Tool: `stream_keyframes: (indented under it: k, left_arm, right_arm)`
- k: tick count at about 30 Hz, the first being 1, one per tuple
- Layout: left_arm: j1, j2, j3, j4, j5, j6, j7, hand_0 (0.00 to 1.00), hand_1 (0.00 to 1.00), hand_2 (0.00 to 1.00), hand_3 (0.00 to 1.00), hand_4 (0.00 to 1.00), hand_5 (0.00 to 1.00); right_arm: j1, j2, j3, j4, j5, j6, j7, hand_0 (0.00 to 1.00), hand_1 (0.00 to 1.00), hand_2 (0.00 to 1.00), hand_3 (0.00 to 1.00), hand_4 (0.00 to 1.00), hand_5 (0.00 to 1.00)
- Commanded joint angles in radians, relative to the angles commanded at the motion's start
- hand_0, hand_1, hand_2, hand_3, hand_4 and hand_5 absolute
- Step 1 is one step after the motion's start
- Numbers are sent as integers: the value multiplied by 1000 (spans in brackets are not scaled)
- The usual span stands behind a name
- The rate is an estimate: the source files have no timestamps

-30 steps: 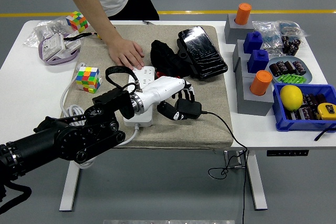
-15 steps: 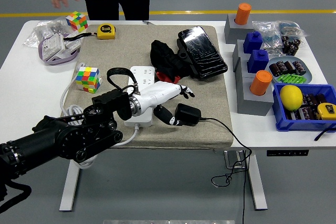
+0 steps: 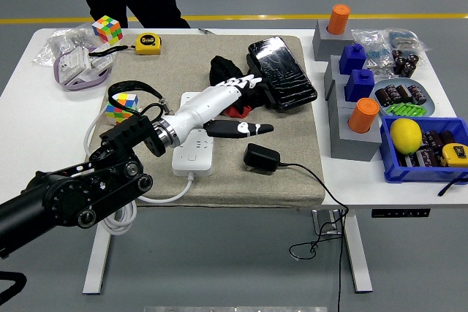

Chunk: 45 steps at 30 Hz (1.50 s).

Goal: Pull the plug out and thorw away

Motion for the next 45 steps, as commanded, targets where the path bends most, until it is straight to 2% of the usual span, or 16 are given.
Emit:
stream_keyframes:
  k: [4,5,7,9,10,11,16,17,19,21,29,36,45]
  left_arm:
    - [74,54,-57,-75,-13,-16,3,934,970,998,998,998,967]
    - [87,63,-66,-87,-6,-30,13,308,414,501,995,998,917]
    - [134,90,-93,-131,17,-74,48,308,414,501,995,998,917]
    - [157,101,-106,-151,22,-98,64,308,414,501,995,998,917]
    - [180,113,-118,-174,25,-133,90,308,414,501,995,998,917]
    - [192,120,-125,-188,30,-157,107,129,135,231,998,598,64]
    - [249,152,-157,-254,79,-304,237,129,135,231,998,598,64]
    - [260,153,-168,-261,91,-329,262,98,83,174,998,564,2]
    - [279,153,-190,-271,105,-370,310,98,83,174,998,564,2]
    - [290,153,-200,-277,109,-391,342,98,83,174,998,564,2]
    - [314,169,-211,-300,146,-429,411,87,62,153,972,545,2]
    - [342,174,-223,-294,179,-431,419,83,58,148,966,538,2]
    - [338,178,-210,-264,188,-433,423,80,55,144,960,531,2]
  right_arm:
    - [0,0,7,1,-1,1,0,623,662,688,627,991,533]
    - [0,-1,9,1,-1,1,0,625,664,688,626,990,533]
    - [2,-1,12,1,-3,1,0,625,664,688,626,990,533]
    - [2,-2,13,2,-3,1,0,625,664,688,626,990,533]
    - [3,-2,14,3,-2,1,1,625,664,688,626,990,533]
    - [3,-3,14,3,-3,1,1,625,662,688,627,990,533]
    - [2,-4,13,2,-4,2,1,625,662,688,627,990,533]
    - [1,-3,12,2,-4,2,1,625,663,688,628,991,534]
    - [-1,-3,9,2,-4,3,1,625,663,688,628,991,534]
    - [-1,-2,7,2,-3,3,1,625,663,688,628,991,534]
    - [0,-7,3,3,-1,1,0,625,664,687,627,990,533]
    - [-4,-9,-2,2,-2,2,-1,624,664,687,627,990,532]
    - [-4,-8,-8,5,3,1,-1,624,664,688,626,991,533]
